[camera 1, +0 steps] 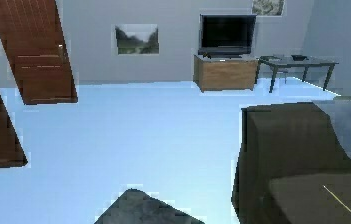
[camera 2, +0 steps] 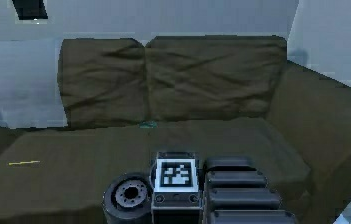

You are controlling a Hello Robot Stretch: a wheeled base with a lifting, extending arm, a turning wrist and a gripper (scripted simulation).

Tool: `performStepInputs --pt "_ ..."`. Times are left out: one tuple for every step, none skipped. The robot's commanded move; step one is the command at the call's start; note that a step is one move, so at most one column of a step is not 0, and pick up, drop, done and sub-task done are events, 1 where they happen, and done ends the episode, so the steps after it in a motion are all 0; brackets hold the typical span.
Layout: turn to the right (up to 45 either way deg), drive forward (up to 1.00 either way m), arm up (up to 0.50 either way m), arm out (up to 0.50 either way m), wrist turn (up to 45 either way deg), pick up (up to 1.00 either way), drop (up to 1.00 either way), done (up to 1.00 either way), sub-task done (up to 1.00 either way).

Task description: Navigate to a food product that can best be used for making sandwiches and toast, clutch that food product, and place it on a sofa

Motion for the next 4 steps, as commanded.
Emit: performStepInputs --pt "0.0 0.0 0.0 0.48 0.0 0.0 0.0 0.0 0.0" --pt "0.0 0.0 0.0 0.0 45.0 0.0 0.0 0.0 0.0" --pt "0.0 0.0 0.0 0.0 45.0 0.0 0.0 0.0 0.0" --pt "0.0 0.0 0.0 0.0 30.0 0.0 0.0 0.0 0.0"
